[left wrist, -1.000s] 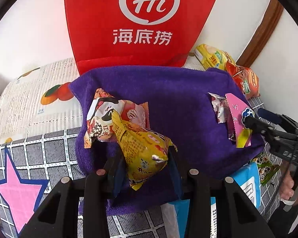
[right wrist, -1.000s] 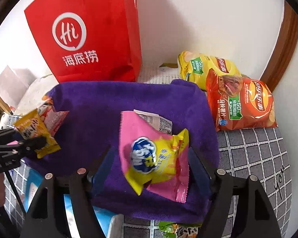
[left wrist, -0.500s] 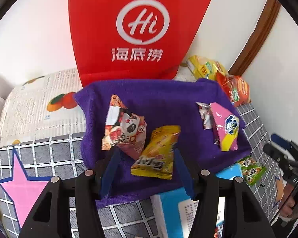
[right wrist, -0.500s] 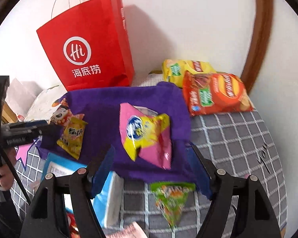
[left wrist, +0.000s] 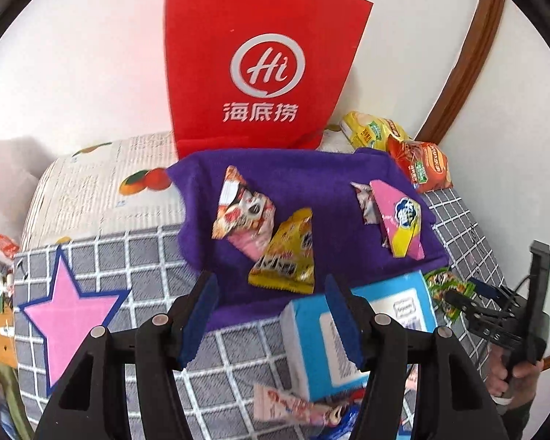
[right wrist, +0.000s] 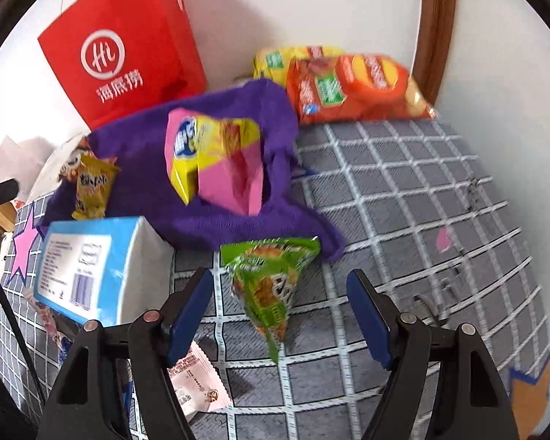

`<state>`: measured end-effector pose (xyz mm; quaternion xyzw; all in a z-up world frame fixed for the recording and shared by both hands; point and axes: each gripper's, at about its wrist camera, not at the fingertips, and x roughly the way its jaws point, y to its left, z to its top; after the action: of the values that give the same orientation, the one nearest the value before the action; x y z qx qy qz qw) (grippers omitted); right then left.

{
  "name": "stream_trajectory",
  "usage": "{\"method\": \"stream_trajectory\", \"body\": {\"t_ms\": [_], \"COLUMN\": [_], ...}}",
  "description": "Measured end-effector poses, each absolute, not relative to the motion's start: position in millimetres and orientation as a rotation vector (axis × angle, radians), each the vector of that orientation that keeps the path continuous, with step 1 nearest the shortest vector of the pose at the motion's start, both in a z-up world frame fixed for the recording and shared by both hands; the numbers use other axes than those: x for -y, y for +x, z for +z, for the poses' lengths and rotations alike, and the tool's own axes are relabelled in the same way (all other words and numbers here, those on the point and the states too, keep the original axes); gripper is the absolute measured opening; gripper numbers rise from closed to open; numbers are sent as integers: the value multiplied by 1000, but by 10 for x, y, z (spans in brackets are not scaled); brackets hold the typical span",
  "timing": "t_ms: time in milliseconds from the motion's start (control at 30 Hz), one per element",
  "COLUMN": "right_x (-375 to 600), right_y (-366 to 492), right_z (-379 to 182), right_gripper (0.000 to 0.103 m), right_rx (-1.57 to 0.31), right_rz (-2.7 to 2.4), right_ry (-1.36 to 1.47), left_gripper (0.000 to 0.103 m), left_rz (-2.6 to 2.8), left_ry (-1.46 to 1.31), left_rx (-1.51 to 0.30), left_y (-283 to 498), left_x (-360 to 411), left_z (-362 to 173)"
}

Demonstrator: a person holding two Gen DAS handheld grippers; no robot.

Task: Organize snacks
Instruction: 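Grasp the green triangular packet with the right gripper while the left grasps the pink candy stick, then carry the green packet and pink candy stick up over the purple towel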

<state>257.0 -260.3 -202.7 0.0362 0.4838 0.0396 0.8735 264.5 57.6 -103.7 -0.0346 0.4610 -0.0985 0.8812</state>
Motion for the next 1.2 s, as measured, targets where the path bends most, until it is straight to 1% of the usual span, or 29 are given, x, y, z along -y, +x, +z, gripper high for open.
{"method": "stream_trajectory", "body": {"t_ms": [67,100,133,167,200,233,367,567,767,933,1200], "right_x": [2564,2541,2525,2513,2508,2507,2513,2487,2446,2397,2435], "right_y": [2599,2625,2647,2664,2680,2694,2602,2301,1937,1716,1550], "right_z": [-2089,-2130,-2154,-2177,-2205,-2228,-2151,-1869,-1697,-1671,-1720], "right_gripper": [75,72,63,57,46,44,43,43,43,43,43], "right_rx": [-1005,-1007,-1009,-1010,-1015,-1024,-999,-944,-906,-902,-907], "right_rz": [96,88,81,80,83,92,108,112,133,154,170], "right_ry": [74,67,60,57,59,69,85,72,79,66,73], "left_gripper": [59,59,59,59,59,59,59,59,59,59,57], "left_rz": [-190,-183,-176,-171,-167,-163,-163,-198,-250,-257,-245], "left_ry": [-74,-76,-80,-84,-89,-96,-120,-164,-195,-213,-223], "left_rx": [-966,-970,-975,-979,-983,-988,-1004,-1034,-1082,-1110,-1116], "left_y": [2548,2504,2452,2416,2377,2340,2207,1989,1770,1716,1779], "left_x": [-628,-653,-685,-708,-733,-753,-786,-733,-580,-452,-306], "left_z": [-1063,-1078,-1100,-1120,-1143,-1167,-1257,-1421,-1703,-1867,-1959]}}
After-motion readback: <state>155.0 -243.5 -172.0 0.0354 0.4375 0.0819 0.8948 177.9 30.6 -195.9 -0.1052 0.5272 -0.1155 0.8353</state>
